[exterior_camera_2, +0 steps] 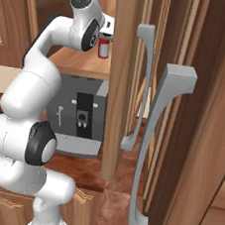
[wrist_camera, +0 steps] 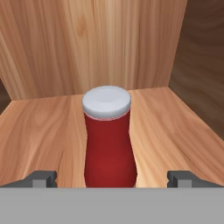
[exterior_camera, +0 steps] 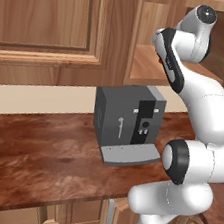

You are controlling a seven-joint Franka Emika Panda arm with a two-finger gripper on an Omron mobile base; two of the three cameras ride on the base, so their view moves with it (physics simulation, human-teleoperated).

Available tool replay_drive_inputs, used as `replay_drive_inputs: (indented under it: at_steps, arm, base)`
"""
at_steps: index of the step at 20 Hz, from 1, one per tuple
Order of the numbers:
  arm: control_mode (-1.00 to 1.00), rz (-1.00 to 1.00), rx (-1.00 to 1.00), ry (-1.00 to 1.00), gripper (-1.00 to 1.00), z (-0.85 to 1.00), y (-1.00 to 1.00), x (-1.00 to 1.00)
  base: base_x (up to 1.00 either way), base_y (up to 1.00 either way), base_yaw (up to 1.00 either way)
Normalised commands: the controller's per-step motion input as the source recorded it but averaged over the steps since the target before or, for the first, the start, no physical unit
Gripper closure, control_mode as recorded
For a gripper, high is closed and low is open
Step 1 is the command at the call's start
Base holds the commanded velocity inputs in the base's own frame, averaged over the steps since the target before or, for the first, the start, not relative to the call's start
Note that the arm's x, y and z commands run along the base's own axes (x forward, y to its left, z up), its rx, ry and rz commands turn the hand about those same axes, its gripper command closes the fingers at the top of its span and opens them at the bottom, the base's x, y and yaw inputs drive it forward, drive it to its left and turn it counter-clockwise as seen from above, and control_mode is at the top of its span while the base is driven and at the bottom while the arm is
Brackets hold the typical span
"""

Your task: Collect the turmeric, ketchup, and shaker from the cabinet and place them next to the stove.

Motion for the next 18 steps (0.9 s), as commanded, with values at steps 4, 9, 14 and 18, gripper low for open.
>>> replay_drive_inputs:
  at_steps: [4, 9, 14, 18]
  arm:
    - [-1.00, 0.00, 0.00, 0.00, -1.00, -0.06, 0.01, 0.10]
    - [-1.00, 0.00, 0.00, 0.00, -1.00, -0.05, 0.00, 0.13]
    - [-1.00, 0.00, 0.00, 0.00, -1.00, -0.07, 0.00, 0.13]
    - [-1.00, 0.00, 0.00, 0.00, 1.00, -0.11, 0.01, 0.13]
  base:
    - [0.00, 0.00, 0.00]
    - [0.00, 0.00, 0.00]
    - [0.00, 0.00, 0.00]
    - [0.00, 0.00, 0.00]
